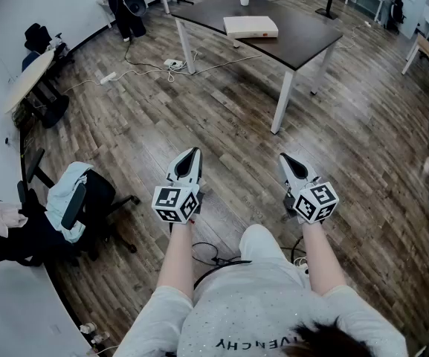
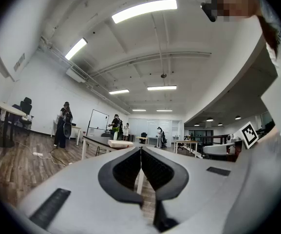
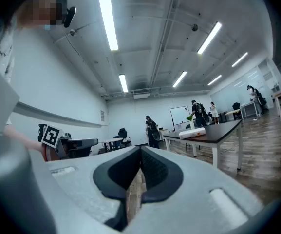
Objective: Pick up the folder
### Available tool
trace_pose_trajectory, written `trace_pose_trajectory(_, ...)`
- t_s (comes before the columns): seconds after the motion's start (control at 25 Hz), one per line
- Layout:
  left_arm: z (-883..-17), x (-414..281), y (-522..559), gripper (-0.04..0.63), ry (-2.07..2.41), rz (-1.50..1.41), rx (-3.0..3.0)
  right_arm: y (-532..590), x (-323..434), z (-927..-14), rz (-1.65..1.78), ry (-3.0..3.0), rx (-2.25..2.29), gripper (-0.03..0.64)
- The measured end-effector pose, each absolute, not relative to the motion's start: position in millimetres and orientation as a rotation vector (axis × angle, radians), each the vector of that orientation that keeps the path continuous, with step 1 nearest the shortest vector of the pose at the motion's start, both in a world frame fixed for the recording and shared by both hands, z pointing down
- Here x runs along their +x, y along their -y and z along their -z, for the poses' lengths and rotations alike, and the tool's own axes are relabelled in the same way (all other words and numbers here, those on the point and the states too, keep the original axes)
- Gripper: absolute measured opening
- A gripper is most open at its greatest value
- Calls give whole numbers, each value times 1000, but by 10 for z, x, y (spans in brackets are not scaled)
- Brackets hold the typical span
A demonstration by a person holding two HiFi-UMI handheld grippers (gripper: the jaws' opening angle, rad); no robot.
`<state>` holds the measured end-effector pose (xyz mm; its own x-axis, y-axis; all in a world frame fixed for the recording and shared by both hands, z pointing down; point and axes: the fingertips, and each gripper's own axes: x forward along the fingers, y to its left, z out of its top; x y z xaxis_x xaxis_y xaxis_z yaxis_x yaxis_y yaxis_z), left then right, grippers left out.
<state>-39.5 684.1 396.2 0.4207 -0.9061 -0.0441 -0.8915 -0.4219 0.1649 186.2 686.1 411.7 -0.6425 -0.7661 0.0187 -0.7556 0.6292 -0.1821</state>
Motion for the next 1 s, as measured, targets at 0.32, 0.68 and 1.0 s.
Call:
trace_pose_trajectory(0.32,-4015,-469,-6576,0,1625,177,2541,-6566,1842,-4135,267,-2765,-1327,-2)
trace_pose_trajectory(0.68,-4135,-473,-5746,0,1661,99,2561,-5674,1786,-4266,238,-2764,-1342,-2)
trace_pose_trajectory(1.0,-4234,-440,-4618,0,1701,61,2496,-4397,1937,-4352,296,-2732,-1372,26)
